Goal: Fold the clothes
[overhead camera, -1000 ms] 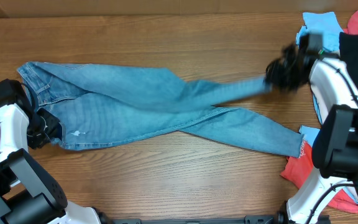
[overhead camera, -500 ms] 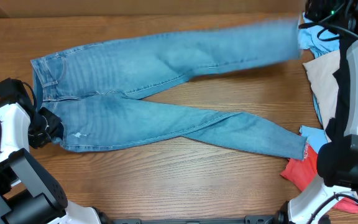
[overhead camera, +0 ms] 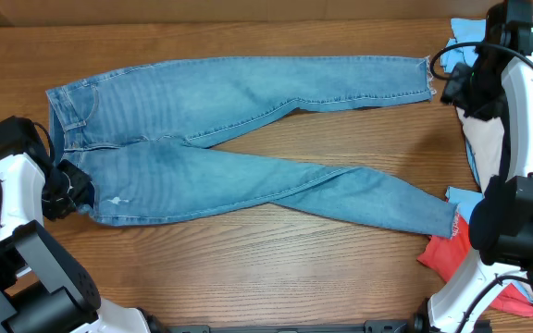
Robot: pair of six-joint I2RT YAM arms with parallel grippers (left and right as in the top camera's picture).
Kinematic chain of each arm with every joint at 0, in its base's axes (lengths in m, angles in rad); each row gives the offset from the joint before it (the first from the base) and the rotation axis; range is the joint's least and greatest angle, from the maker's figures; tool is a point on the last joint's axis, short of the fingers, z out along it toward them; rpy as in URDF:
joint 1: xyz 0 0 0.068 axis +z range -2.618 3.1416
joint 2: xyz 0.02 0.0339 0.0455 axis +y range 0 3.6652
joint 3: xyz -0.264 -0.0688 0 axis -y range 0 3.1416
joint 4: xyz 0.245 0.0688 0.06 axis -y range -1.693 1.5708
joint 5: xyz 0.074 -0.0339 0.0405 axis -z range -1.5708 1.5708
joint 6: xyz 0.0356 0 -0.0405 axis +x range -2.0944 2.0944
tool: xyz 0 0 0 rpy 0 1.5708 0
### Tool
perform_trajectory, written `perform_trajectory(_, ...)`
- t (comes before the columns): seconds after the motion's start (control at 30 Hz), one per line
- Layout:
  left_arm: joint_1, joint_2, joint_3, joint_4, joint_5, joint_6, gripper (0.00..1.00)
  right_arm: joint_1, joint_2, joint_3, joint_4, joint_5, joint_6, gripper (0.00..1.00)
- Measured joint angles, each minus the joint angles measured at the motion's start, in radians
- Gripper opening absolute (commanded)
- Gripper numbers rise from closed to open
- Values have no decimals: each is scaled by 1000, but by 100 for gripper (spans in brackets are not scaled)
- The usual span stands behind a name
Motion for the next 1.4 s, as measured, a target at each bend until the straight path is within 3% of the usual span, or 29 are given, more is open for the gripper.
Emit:
perform_trajectory(0.27, 0, 0, 0, 0, 0, 0, 20, -29, -1, -200, -54, -6, 7, 52)
perform_trajectory(0.47, 0, 0, 0, 1, 0, 0, 21, -81, -1, -408, 20, -26, 18, 52)
perform_trajectory(0.8, 0, 0, 0, 3, 0, 0, 21, -92, -1, -609, 185, -35, 41, 52)
perform_trajectory(0.83, 0, 0, 0, 3, 0, 0, 21, -92, -1, -641, 235, -36, 48, 50)
perform_trajectory(0.9, 0, 0, 0, 3, 1, 0, 21, -92, 0, -678, 282, -44, 59, 37)
perform_trajectory(1.0, 0, 0, 0, 3, 4, 0, 21, -92, -18, -704, 314, -62, 74, 4)
perform_trajectory(1.4, 0, 0, 0, 3, 5, 0, 21, -92, -24, -683, 274, -70, 87, 4)
